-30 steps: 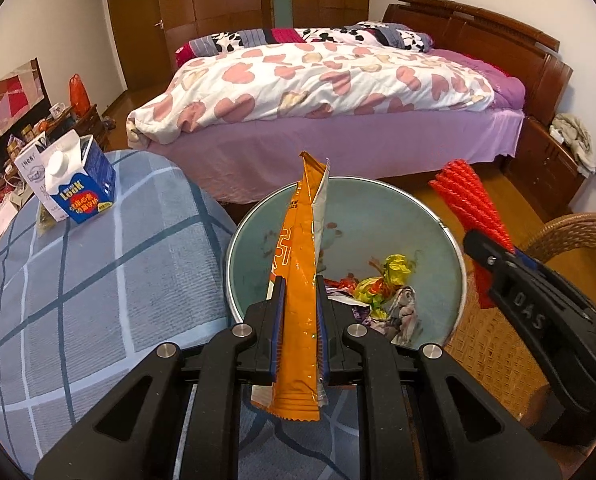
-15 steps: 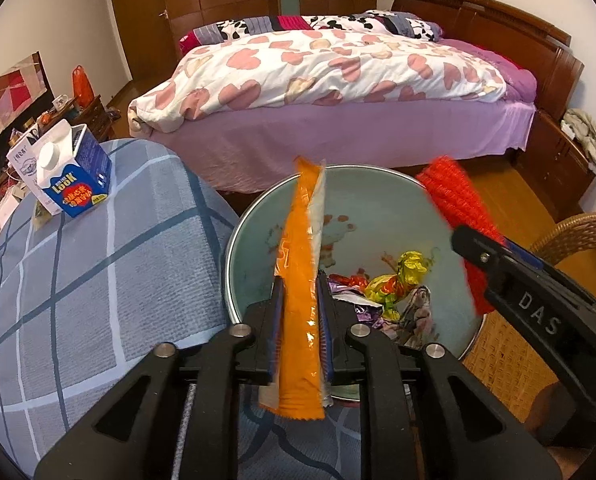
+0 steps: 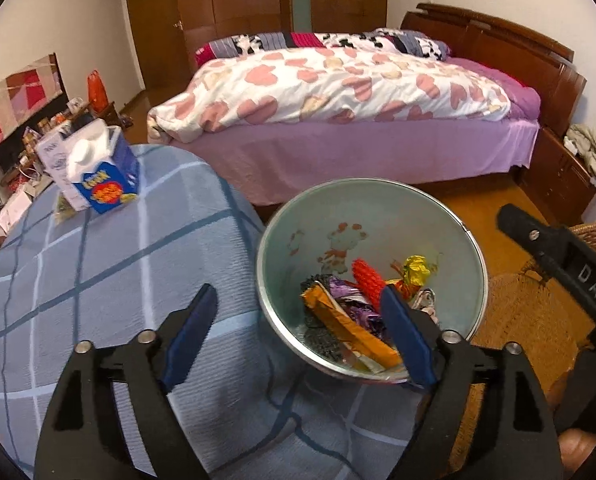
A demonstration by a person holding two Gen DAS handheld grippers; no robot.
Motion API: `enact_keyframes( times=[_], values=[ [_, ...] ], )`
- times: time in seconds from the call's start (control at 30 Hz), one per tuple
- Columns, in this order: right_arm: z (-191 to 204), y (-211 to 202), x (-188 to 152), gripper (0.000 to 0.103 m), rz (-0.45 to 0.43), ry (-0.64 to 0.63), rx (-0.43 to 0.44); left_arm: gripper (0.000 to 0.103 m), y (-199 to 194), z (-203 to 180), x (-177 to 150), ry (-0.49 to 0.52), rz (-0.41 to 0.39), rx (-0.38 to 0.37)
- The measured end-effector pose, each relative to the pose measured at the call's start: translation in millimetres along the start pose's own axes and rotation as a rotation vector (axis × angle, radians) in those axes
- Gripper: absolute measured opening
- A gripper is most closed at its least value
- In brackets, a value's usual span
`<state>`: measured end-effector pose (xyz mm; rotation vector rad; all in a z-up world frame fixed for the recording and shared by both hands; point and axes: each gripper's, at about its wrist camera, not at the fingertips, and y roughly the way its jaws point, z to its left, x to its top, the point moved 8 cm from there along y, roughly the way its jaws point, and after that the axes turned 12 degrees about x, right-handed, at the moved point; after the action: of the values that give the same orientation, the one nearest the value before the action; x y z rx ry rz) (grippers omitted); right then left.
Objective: Collect trash
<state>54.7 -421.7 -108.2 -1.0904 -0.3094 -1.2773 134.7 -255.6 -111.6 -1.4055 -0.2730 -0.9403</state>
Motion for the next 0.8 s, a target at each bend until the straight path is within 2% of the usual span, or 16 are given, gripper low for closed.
enact_keyframes(
  times=[0.03, 0.17, 0.37, 0.5, 0.8],
  values=[
    [2, -4, -2, 0.083, -0.008, -0.008, -0.008, 0.09, -3, 4, -1, -0.003, -0.011, 0.014],
    [10, -19, -8, 0.092, -0.041, -0.062, -0.031, 0.096, -18, 26, -9, -0.035, -0.042, 0.053],
    [29, -38, -25, 0.095, -0.042, -0.155, -0.046, 0.097, -40, 58, -29, -0.086, -0.064, 0.083],
    [43, -56, -31, 0.095, -0.068, -0.195, -0.045, 0.097, -61, 81, -38, -0.11, -0.109, 0.129],
    [79, -114, -21, 0.097, -0.236, -0.285, -0.039, 0.097, -115, 107, -36, -0.136, -0.254, 0.179]
  ],
)
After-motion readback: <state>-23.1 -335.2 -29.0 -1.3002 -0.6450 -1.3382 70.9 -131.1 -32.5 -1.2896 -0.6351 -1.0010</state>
